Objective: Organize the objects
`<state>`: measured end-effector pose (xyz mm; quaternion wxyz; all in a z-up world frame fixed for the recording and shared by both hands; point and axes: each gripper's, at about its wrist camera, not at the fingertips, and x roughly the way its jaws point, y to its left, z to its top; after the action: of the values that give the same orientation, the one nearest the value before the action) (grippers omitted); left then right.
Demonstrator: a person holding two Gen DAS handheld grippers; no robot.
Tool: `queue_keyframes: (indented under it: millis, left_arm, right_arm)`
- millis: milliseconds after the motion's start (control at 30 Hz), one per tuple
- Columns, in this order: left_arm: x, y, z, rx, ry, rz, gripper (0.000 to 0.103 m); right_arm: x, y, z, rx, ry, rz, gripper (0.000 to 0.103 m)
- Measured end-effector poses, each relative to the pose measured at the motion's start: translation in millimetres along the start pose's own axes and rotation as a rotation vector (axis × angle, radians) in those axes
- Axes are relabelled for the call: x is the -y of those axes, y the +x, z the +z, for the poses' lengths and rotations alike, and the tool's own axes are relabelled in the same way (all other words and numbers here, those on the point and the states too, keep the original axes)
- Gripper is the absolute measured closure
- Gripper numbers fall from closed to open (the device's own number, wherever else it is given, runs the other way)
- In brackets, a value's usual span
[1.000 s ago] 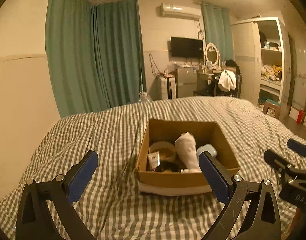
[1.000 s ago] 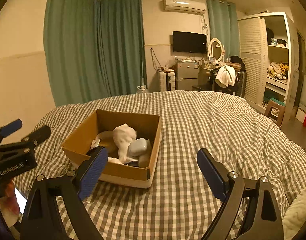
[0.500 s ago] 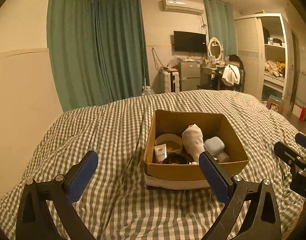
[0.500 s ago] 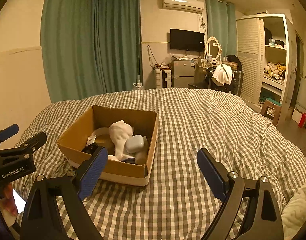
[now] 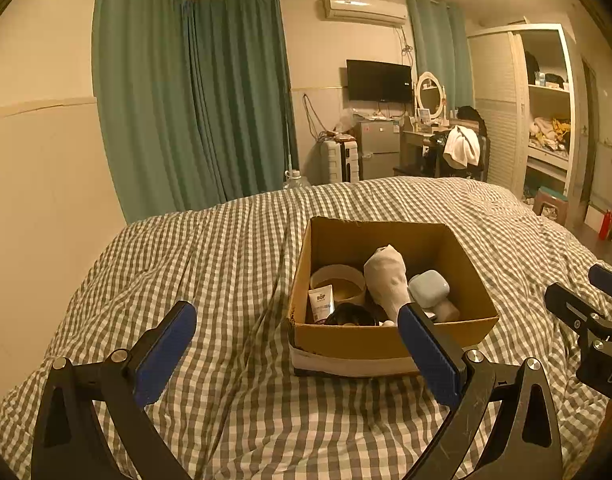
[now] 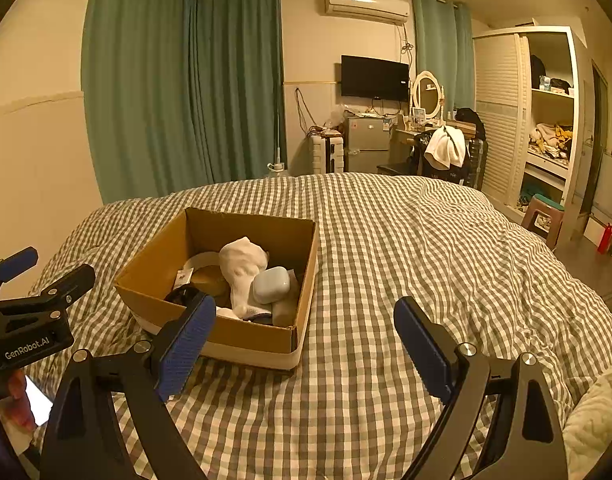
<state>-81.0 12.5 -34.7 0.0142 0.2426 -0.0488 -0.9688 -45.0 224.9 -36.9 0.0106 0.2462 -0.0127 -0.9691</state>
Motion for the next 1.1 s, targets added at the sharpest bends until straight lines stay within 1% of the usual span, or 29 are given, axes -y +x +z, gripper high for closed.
queue_keyframes:
  millis: [500,767,900,1100]
  left_arm:
    - [-1.3,0.2,2.0,-0.005,0.008,0.008,0.000]
    - [-2.4,1.7,3.3,-0.009,-0.004,-0.003,0.000]
    - [-1.8,-0.4,2.3,0.017,0.003,0.013,0.000]
    - [-4.4,0.8,1.7,0.000,-0.011,0.019,0.000]
  right_arm:
    - [-0.9,2.9,-0.3,-0.008,-0.002,-0.001,0.012]
    - [-1.8,4.0,-0.8,-0.009,-0.003,-0.003,0.012]
    - [-1.2,4.7,-1.0,-0.010,0.000,-0.008,0.012]
    - [-1.7,5.8,-1.8,-0.013,0.005,-0.014,0.012]
